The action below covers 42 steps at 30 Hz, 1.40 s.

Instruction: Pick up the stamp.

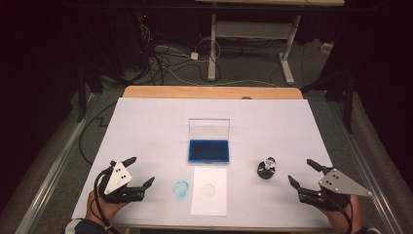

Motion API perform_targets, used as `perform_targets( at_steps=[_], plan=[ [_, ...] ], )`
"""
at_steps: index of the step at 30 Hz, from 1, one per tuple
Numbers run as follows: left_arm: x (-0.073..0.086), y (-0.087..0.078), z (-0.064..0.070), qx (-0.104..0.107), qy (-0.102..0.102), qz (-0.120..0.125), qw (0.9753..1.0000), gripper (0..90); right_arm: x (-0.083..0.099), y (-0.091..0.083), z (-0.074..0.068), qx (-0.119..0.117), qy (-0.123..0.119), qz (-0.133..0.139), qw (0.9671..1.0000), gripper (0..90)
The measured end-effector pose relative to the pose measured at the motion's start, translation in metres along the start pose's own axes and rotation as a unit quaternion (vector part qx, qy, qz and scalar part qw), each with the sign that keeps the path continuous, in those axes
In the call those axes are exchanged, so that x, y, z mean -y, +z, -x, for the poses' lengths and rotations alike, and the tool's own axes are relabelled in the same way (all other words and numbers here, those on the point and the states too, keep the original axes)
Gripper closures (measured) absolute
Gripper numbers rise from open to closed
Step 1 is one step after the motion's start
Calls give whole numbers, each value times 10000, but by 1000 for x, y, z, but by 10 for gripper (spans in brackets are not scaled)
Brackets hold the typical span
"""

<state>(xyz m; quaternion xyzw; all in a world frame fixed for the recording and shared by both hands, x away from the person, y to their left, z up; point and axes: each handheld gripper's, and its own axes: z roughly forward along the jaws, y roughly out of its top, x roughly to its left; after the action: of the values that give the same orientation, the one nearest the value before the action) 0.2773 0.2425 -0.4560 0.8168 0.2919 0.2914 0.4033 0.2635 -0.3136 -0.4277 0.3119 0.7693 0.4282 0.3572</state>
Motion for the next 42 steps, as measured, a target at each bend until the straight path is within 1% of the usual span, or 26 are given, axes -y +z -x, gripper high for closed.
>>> perform_targets(
  at_steps=[1,3,7,10,11,14,16,17,18,19,20,22,23,24,26,29,30,31,32,33,35,36,37,39,41,42],
  plan=[
    [0,2,0,63,-26,-23,10000,144,0,0,0,-3,-8,-4,10000,233],
    [0,4,1,75,-15,-54,10000,145,0,0,0,2,-9,0,10000,233],
    [3,4,3,78,40,-223,9997,145,-1,1,0,3,-15,8,10000,233],
    [3,3,2,52,55,-172,9998,146,-1,4,-1,-37,-71,-50,10000,234],
    [4,2,3,65,28,-204,9998,146,-1,5,-1,-51,-71,-82,9999,234],
    [3,2,2,92,10,-136,9999,146,-1,6,0,-115,-65,-172,9998,244],
    [3,4,3,140,50,-151,9998,146,-2,7,1,-144,4,-219,9997,247],
    [3,5,4,197,10,-204,9996,146,-3,7,2,-178,29,-195,9996,243],
    [4,5,3,189,47,-210,9996,146,-4,8,2,-164,58,-180,9997,235],
    [5,6,4,222,0,-264,9994,146,-6,10,3,-197,89,-194,9996,223],
    [5,6,4,230,21,-287,9993,146,-6,10,3,-197,89,-194,9996,223],
    [6,5,3,198,20,-222,9996,146,-10,16,3,-422,156,-287,9986,209],
    [6,5,3,198,20,-222,9996,146,-10,16,3,-422,156,-287,9986,209],
    [6,4,2,194,26,-222,9996,146,-14,22,4,-639,126,-393,9971,195],
    [8,3,3,162,18,-217,9996,161,-19,28,4,-770,95,-463,9959,173],
    [10,2,3,151,-18,-248,9996,161,-25,35,3,-853,84,-548,9948,168],
    [11,1,3,129,-6,-273,9995,161,-27,38,4,-950,97,-553,9939,167],
    [12,-1,3,119,-39,-278,9995,162,-31,48,4,-1105,68,-706,9913,172],
    [12,-1,3,119,-39,-278,9995,161,-32,53,3,-1106,16,-848,9902,193],
    [14,-2,4,114,-115,-318,9994,161,-33,59,2,-1121,1,-977,9889,207],
    [14,-3,4,113,-128,-329,9993,161,-36,69,2,-1282,-42,-1150,9850,229],
    [15,-3,4,96,-82,-318,9994,161,-36,69,2,-1282,-42,-1150,9850,229],
    [15,-4,5,127,-99,-402,9991,173,-41,77,2,-1247,-149,-1412,9820,250],
    [16,-4,6,114,-7,-438,9990,173,-44,84,5,-1305,-85,-1617,9781,267],
    [17,-5,8,136,31,-462,9988,173,-46,88,9,-1292,-36,-1759,9759,285],
    [17,-5,8,144,56,-458,9988,173,-46,88,9,-1292,-36,-1759,9759,285]
  ],
)
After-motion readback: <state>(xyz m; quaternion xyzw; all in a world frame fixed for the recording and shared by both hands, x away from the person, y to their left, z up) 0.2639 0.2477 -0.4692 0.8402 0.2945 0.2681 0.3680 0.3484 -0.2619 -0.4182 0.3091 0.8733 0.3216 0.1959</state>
